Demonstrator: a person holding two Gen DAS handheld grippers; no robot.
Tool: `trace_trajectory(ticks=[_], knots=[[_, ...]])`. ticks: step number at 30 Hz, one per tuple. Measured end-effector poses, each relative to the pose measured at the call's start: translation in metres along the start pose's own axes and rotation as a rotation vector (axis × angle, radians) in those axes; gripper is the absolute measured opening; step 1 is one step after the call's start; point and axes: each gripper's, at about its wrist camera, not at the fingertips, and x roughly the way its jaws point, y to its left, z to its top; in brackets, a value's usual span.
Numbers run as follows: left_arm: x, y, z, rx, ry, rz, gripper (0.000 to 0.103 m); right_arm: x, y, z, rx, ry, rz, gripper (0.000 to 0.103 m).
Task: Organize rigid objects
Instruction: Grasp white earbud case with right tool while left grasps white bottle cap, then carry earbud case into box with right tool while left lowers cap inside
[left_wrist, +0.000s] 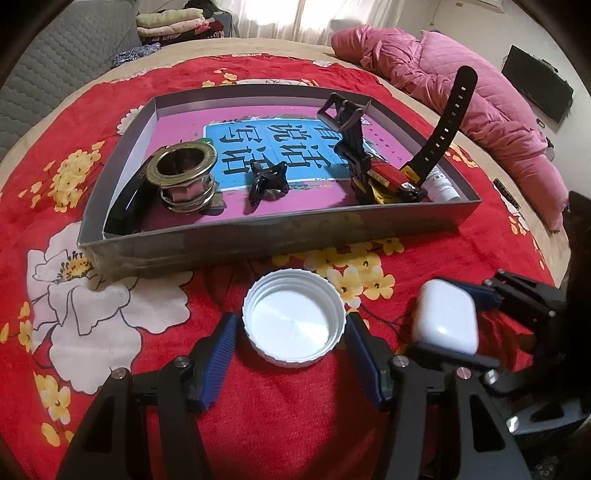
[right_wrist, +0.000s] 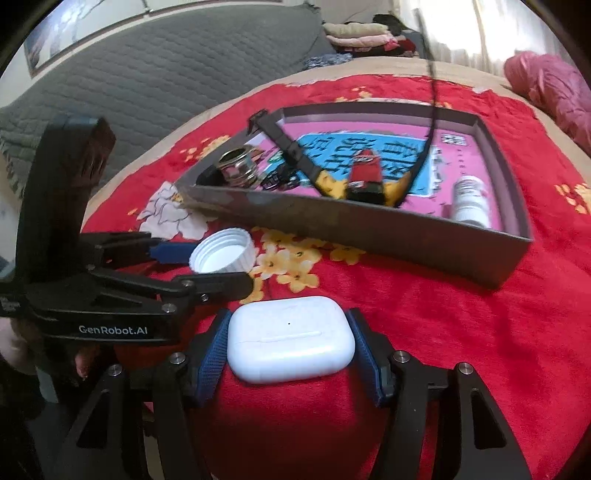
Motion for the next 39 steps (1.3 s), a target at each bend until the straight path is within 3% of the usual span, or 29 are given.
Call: trace_trajectory(ticks=[5, 20, 26, 39], knots=[[-0.006, 0.004, -0.001, -0.002, -0.008, -0.006, 0.050, -0.024, 0.000, 0.004, 0.012, -0.073, -0.030, 0.063], [-0.045, 0.010, 0.003, -0.025, -0.094, -0.054, 0.050, -0.056, -0.010, 0.015, 0.024, -0.249, -0.187, 0.063], [-0.054, 0.012, 0.014, -0.037, -0.133, -0.033, 0.050, -0.059, -0.023, 0.021, 0.062, -0.289, -0.233, 0.063], [-0.036, 0.002, 0.045, -0.019, -0.139, 0.035, 0.050, -0.047, -0.053, 0.039, 0.106, -0.338, -0.286, 0.063]])
